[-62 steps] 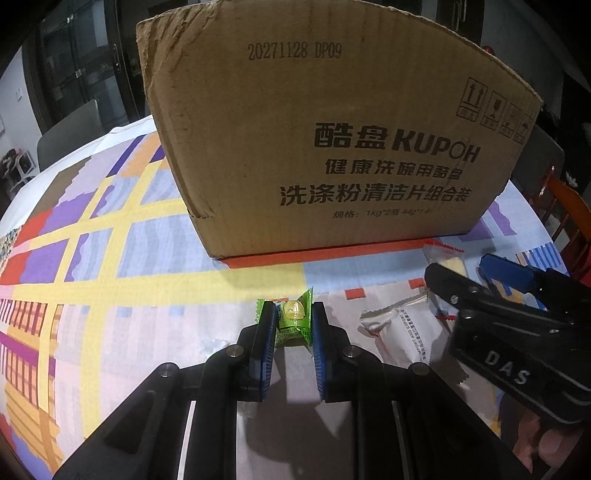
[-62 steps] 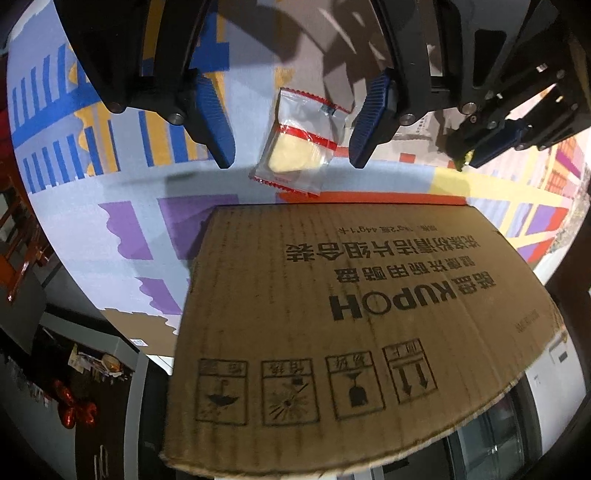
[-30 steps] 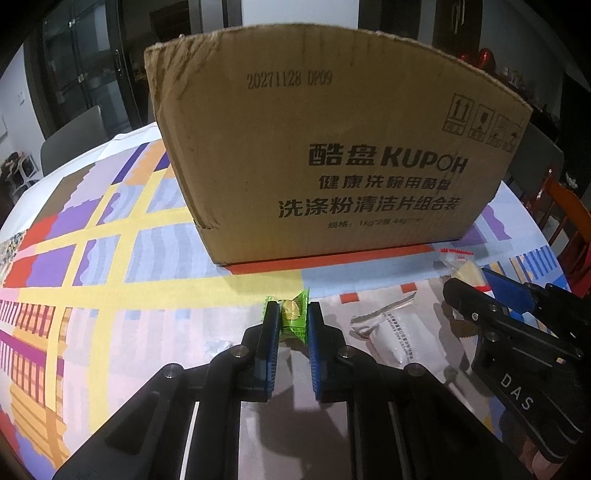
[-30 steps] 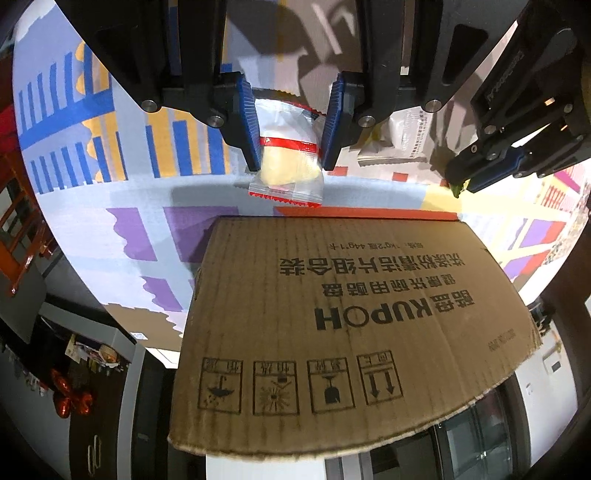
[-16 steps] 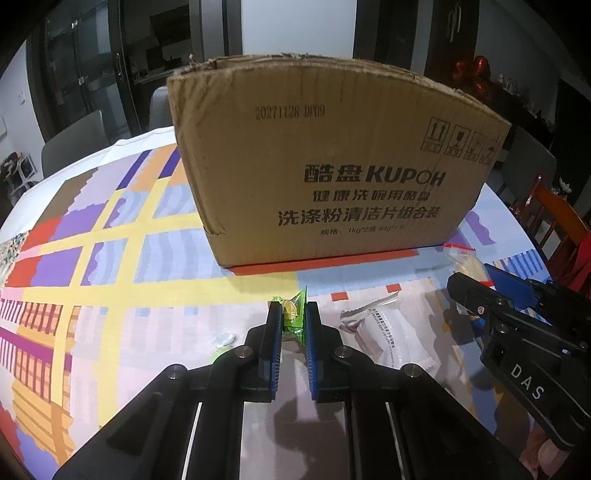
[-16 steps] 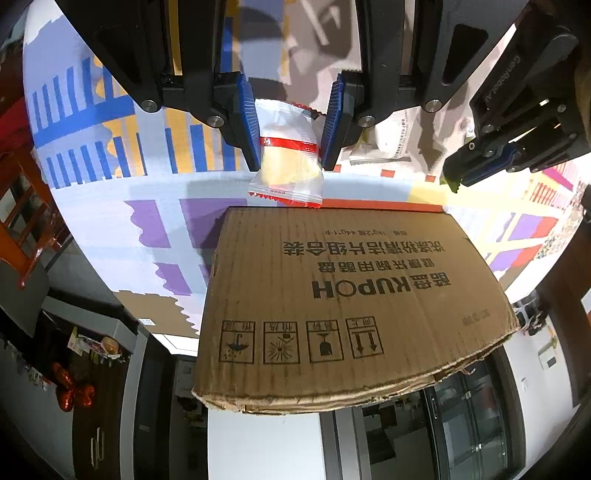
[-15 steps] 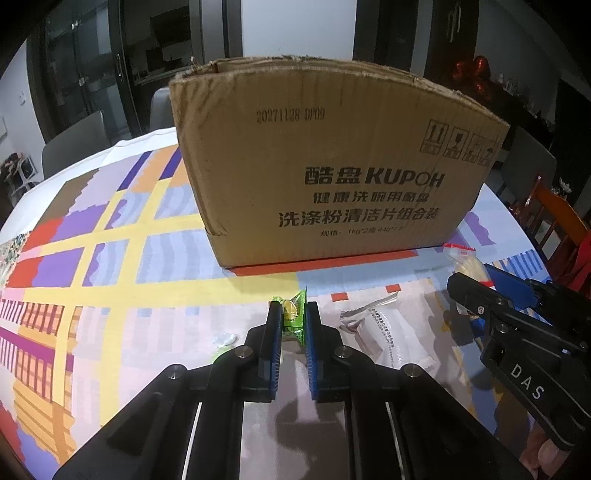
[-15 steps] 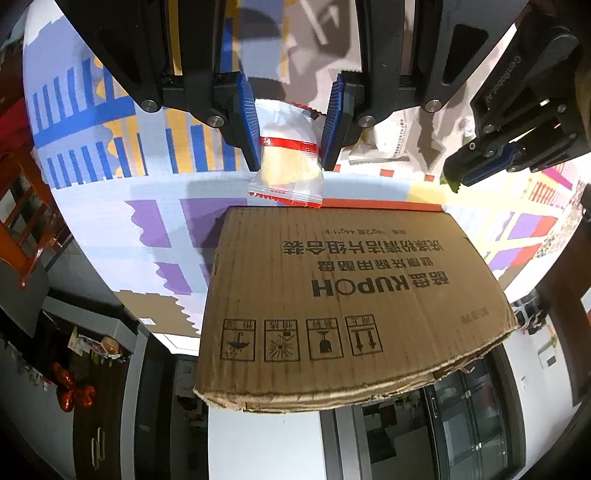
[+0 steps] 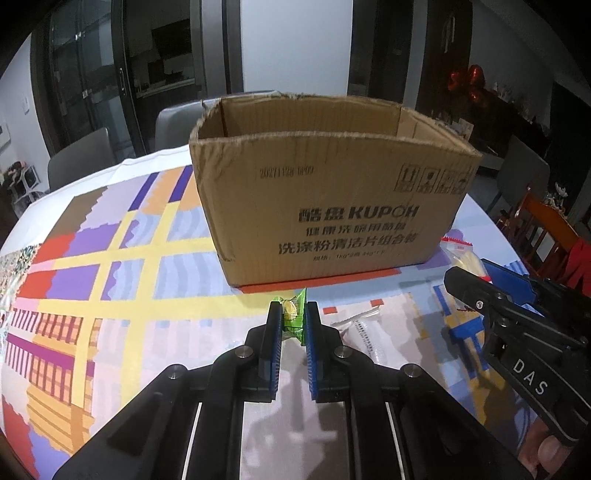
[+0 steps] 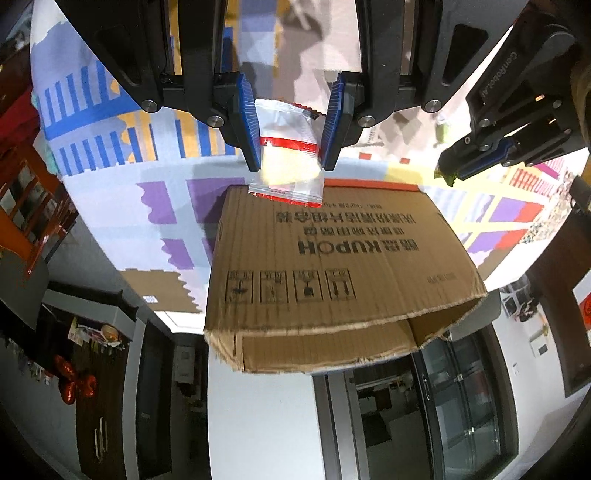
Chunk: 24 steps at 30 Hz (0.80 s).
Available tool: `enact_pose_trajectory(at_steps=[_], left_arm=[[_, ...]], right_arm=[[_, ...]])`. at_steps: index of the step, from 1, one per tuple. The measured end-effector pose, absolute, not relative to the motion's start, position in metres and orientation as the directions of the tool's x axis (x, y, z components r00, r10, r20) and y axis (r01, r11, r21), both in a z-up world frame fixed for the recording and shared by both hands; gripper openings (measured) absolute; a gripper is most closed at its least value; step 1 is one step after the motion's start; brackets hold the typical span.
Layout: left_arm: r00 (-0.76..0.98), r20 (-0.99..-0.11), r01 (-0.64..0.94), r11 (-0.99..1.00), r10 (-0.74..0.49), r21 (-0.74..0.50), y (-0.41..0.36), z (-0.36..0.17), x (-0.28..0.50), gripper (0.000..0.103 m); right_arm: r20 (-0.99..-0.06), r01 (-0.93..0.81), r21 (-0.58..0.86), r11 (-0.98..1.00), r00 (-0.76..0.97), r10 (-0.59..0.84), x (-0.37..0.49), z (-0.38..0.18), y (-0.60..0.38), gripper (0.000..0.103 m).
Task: Organize snacks
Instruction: 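Lift the green candy and cake bag and carry them over the box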
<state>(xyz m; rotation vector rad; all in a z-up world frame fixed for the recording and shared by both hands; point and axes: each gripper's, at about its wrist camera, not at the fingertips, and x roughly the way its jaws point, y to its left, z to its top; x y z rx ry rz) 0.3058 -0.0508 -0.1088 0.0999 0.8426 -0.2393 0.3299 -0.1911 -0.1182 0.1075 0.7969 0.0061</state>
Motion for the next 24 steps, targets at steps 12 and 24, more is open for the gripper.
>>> enact_pose_trajectory(at_steps=[12, 24], left_arm=[[0.696, -0.696, 0.247, 0.969, -0.175, 0.004, -0.052, -0.065, 0.296, 0.013], [0.751, -0.634, 0.245, 0.969, -0.186, 0.006, -0.050, -0.020, 0.300, 0.013]], right_arm=[[-0.654, 0.018, 0.102, 0.995, 0.755, 0.053, 0.318, -0.078, -0.194, 0.034], [-0.576, -0.001, 0.086, 0.996, 0.816, 0.051, 0.319, -0.028, -0.193, 0.033]])
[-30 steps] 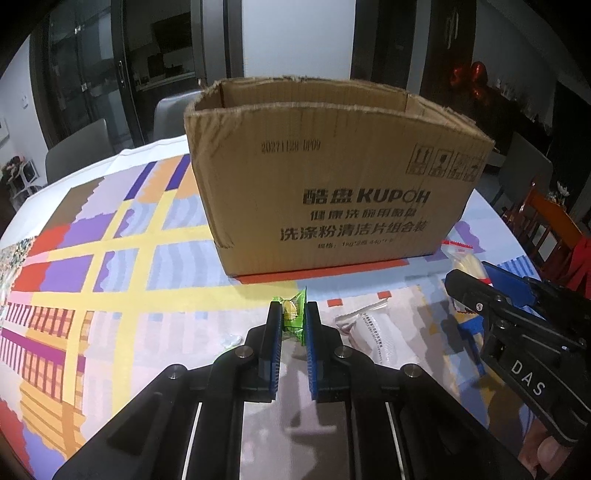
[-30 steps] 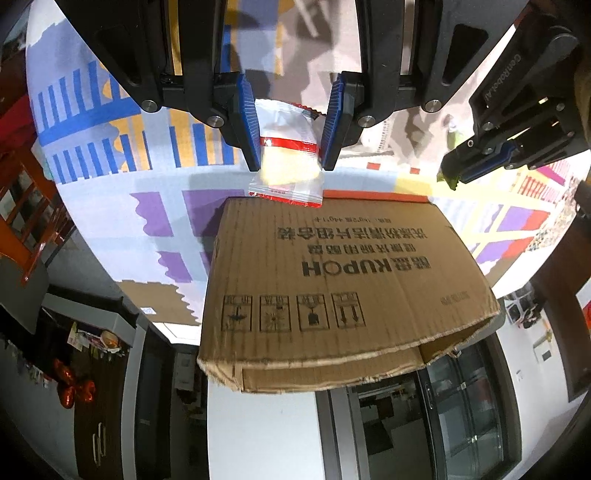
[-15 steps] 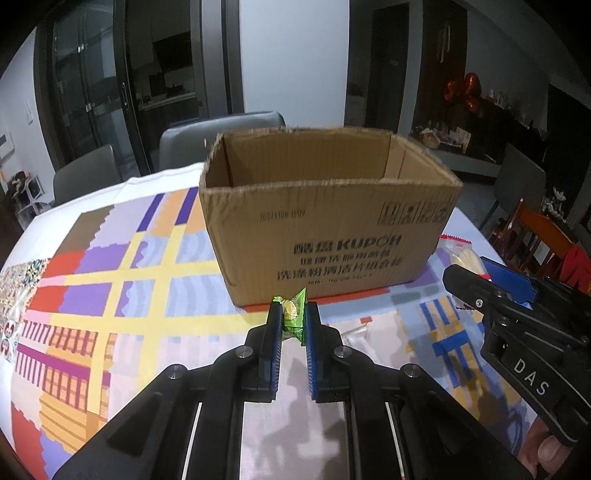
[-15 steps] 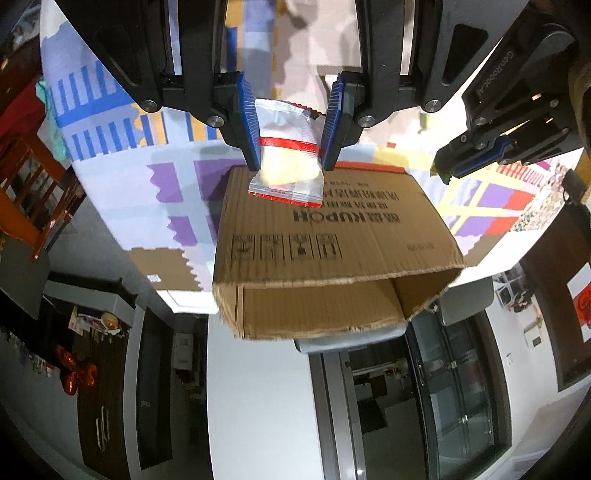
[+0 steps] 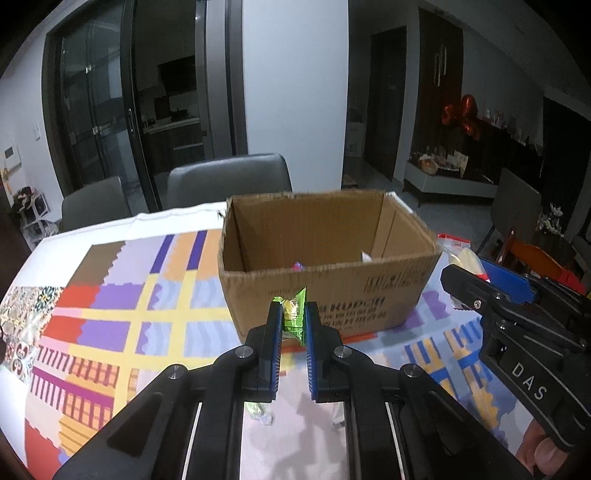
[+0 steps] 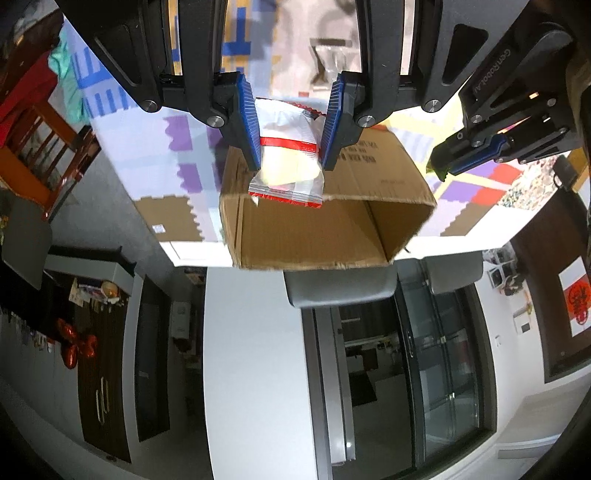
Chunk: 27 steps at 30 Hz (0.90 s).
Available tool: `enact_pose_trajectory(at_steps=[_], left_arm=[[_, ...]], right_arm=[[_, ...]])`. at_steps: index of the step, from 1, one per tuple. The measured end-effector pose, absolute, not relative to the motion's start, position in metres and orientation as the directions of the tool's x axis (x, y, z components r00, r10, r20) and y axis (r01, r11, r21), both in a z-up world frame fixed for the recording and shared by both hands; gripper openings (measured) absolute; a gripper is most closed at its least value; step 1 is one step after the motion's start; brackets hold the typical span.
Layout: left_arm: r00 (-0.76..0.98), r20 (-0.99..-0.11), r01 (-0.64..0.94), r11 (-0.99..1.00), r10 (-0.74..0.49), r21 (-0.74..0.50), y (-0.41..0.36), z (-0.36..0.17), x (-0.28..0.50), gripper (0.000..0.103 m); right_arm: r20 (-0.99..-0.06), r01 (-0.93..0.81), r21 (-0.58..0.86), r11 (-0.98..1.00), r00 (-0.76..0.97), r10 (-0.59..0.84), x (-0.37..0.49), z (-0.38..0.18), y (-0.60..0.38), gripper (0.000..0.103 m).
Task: Organize snacks
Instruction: 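Lift the green candy and cake bag and carry them over the box, then open both tools to drop the green candy and cake bag into the box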
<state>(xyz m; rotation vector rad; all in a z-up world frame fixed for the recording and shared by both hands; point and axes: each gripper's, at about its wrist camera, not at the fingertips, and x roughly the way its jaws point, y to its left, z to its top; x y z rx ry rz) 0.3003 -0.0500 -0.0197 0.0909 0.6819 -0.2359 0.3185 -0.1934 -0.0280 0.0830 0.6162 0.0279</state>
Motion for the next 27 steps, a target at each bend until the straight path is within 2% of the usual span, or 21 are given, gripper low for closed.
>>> enact_pose_trajectory(at_steps=[15, 27], left_arm=[[0.794, -0.574, 0.248, 0.969, -0.200, 0.006, -0.051, 0.019, 0.323, 0.013], [0.804, -0.557, 0.253, 0.967, -0.209, 0.002, -0.052, 0.026, 0.355, 0.013]], right_arm=[[-0.517, -0.020, 0.067, 0.998, 0.855, 0.052, 0.336, 0.009, -0.190, 0.034], [-0.504, -0.017, 0.050, 0.999, 0.863, 0.040, 0.361, 0.019, -0.189, 0.033]])
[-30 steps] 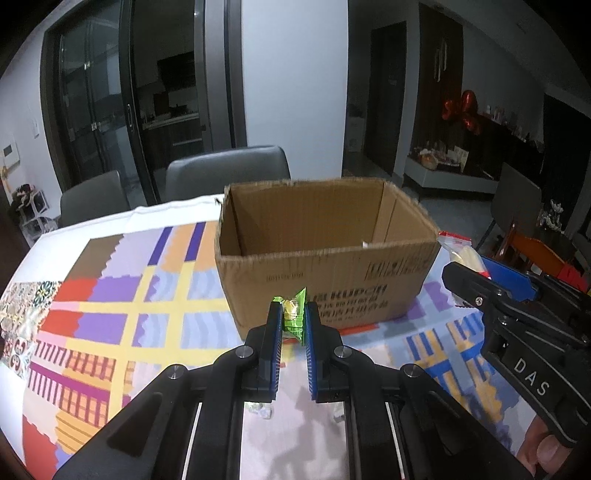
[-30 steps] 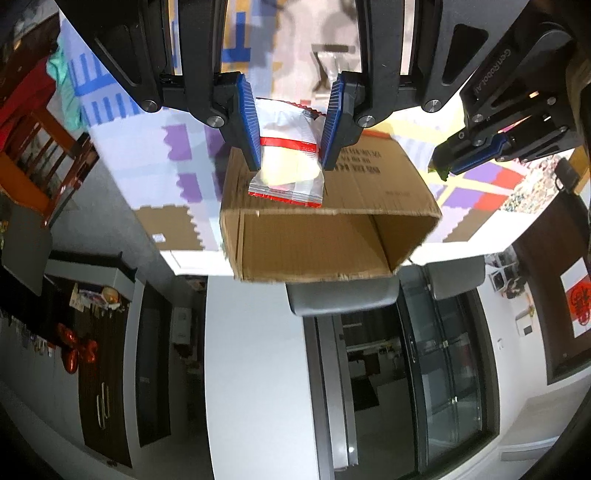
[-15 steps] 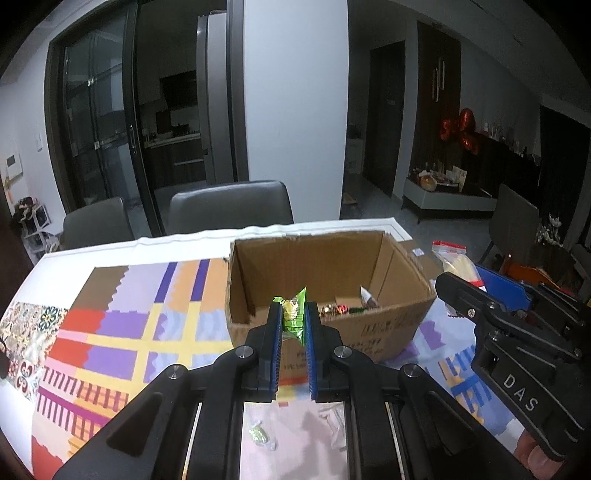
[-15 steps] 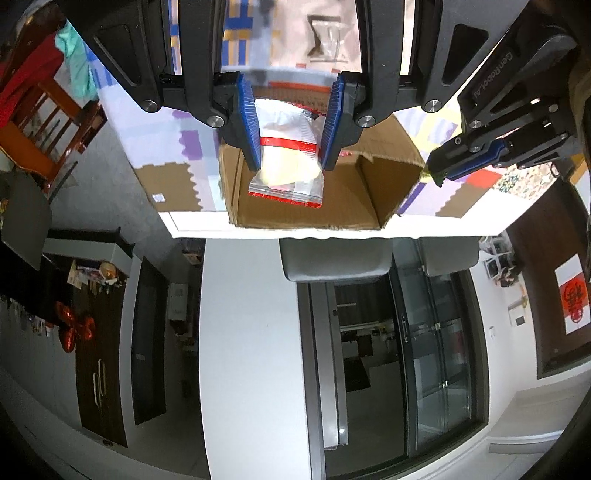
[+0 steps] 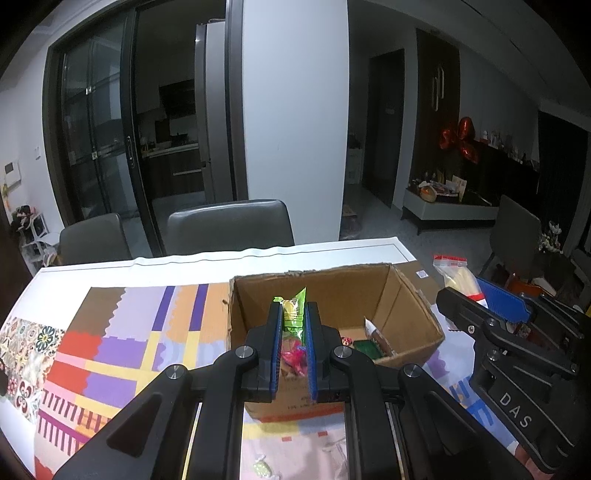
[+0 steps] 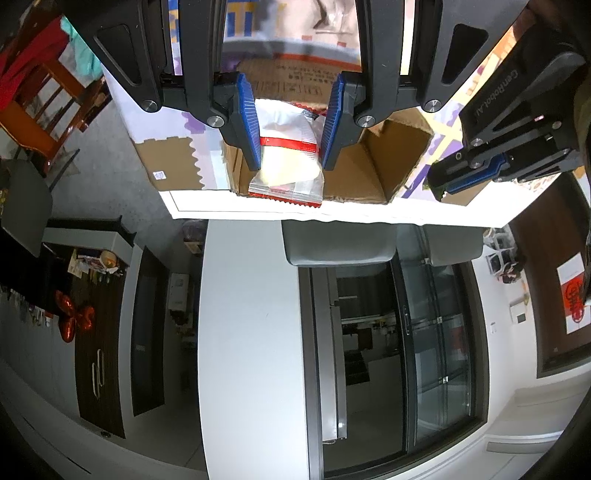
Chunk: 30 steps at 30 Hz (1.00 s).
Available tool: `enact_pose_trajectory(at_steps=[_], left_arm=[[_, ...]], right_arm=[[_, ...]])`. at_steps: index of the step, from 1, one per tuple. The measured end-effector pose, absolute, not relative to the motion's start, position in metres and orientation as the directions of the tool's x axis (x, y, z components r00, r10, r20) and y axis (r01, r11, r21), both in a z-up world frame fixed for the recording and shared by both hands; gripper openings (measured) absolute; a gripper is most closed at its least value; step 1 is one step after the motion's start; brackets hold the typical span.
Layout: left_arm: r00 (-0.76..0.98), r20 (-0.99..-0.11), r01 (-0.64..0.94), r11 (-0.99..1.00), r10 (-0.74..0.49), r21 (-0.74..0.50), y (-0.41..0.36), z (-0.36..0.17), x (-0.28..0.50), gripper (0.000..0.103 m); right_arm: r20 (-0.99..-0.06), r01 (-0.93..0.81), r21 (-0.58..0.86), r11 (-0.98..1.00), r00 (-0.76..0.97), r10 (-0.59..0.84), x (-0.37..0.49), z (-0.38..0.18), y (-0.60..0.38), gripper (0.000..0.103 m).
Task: Organize snacks
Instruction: 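Open both tools to drop the green candy and cake bag into the box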
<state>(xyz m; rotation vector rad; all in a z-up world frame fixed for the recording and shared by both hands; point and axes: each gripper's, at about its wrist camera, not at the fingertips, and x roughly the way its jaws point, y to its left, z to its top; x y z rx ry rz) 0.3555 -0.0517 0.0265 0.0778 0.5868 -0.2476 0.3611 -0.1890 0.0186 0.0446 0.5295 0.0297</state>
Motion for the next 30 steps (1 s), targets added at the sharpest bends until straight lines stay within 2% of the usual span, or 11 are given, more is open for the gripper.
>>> enact_pose_trajectory(at_steps=[30], left_arm=[[0.770, -0.608, 0.250, 0.968, -0.195, 0.006, -0.060, -0.006, 0.423, 0.014]], right_arm=[[-0.555, -0.037, 0.045, 0.998, 0.830, 0.056, 0.432, -0.011, -0.192, 0.034]])
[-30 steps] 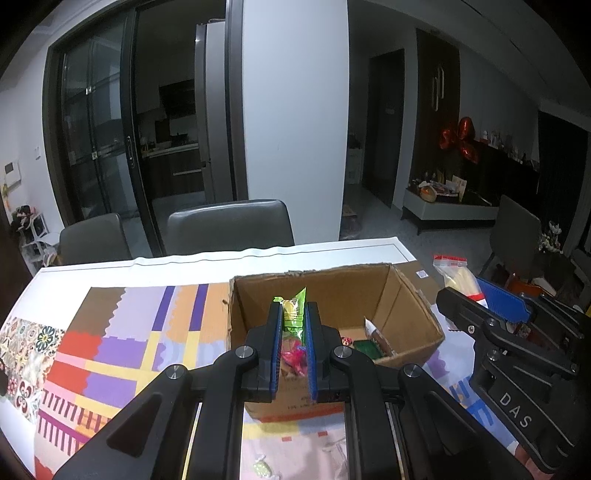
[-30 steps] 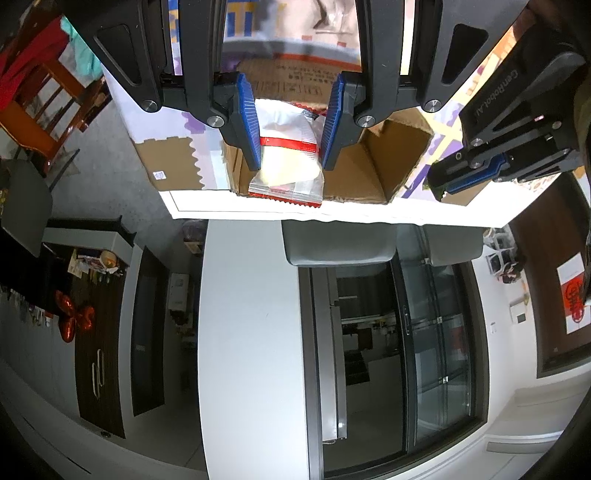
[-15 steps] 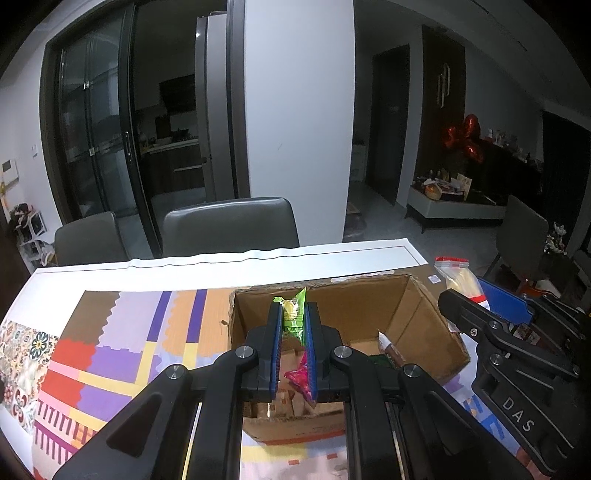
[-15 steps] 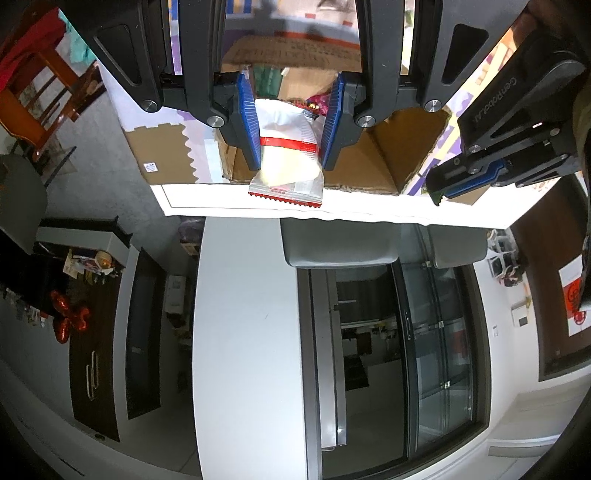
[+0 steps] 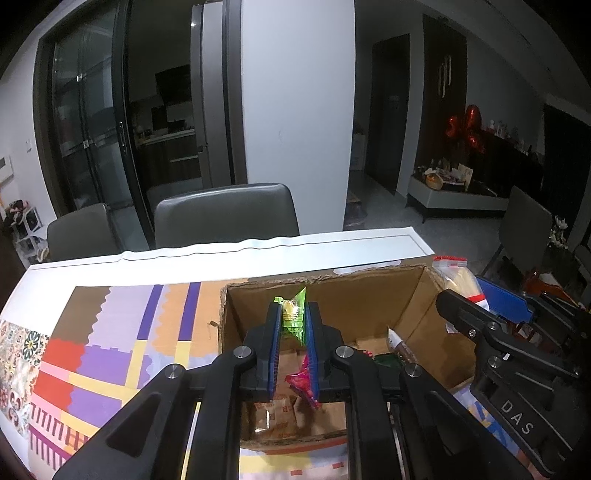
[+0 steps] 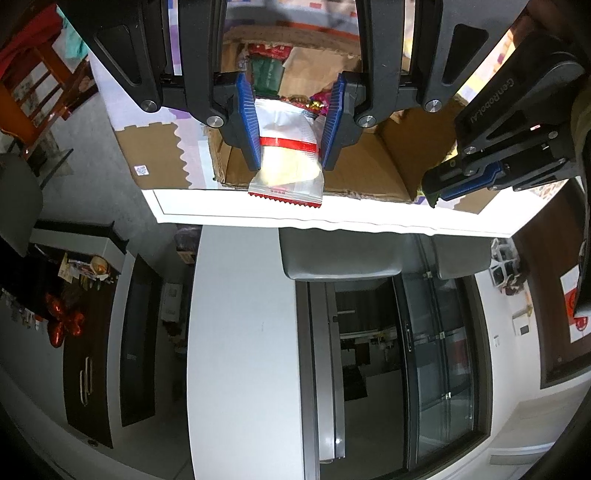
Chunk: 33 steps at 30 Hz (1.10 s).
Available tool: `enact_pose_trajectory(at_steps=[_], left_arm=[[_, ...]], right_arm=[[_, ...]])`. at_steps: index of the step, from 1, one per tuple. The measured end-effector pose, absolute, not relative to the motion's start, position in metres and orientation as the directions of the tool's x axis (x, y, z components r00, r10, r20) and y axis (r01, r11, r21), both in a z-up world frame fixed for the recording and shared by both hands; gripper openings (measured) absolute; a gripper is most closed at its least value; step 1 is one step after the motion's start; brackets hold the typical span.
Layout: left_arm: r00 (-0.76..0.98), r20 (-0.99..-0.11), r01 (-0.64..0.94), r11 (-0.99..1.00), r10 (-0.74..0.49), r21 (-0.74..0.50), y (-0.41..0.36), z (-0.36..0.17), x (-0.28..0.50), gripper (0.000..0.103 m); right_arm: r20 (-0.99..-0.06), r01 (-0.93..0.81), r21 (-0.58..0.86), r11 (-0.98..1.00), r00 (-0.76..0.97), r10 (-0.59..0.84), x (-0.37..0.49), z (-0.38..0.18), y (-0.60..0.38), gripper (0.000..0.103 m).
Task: Organize snacks
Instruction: 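Open both tools to drop the green candy and cake bag into the box, then withdraw both tools from the box toward the last snacks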
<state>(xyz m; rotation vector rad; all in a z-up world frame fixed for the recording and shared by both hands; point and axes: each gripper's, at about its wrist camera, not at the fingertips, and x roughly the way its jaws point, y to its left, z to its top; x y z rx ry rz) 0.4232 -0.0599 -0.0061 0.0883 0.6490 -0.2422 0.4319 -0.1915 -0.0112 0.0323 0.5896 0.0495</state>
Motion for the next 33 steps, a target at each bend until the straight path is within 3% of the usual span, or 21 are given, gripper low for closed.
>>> enact_pose_trajectory(at_steps=[2, 4, 7, 10, 16, 21, 25, 33], left_arm=[[0.769, -0.609, 0.249, 0.968, -0.193, 0.008, -0.061, -0.008, 0.424, 0.017], [0.771, -0.610, 0.239, 0.971, -0.182, 0.013, -0.061, -0.010, 0.426, 0.033], [0.779, -0.604, 0.219, 0.976, -0.166, 0.015, -0.060, -0.011, 0.426, 0.047], [0.783, -0.604, 0.205, 0.979, -0.151, 0.021, -0.058, -0.012, 0.426, 0.052], [0.791, -0.599, 0.180, 0.983, -0.124, 0.035, -0.053, -0.012, 0.423, 0.059], [0.806, -0.584, 0.153, 0.987, -0.097, 0.048, -0.048, -0.008, 0.416, 0.069], [0.813, -0.576, 0.141, 0.989, -0.086, 0.052, -0.046, -0.004, 0.409, 0.071], [0.830, -0.554, 0.115, 0.992, -0.069, 0.049, -0.036, 0.008, 0.386, 0.084]], right_arm=[[-0.560, -0.035, 0.046, 0.998, 0.826, 0.055, 0.435, -0.015, -0.192, 0.034], [-0.559, -0.030, 0.048, 0.998, 0.827, 0.052, 0.438, -0.016, -0.193, 0.038], [-0.563, -0.024, 0.050, 0.998, 0.825, 0.048, 0.442, -0.018, -0.195, 0.048], [-0.562, -0.018, 0.051, 0.999, 0.826, 0.043, 0.443, -0.019, -0.196, 0.065], [-0.554, 0.009, 0.042, 0.999, 0.833, 0.015, 0.441, -0.019, -0.198, 0.076], [-0.553, 0.019, 0.038, 0.999, 0.833, 0.005, 0.438, -0.015, -0.198, 0.080], [-0.547, 0.026, 0.028, 0.999, 0.837, -0.007, 0.431, -0.012, -0.196, 0.084], [-0.529, 0.033, 0.030, 0.999, 0.848, -0.013, 0.410, -0.001, -0.193, 0.084]])
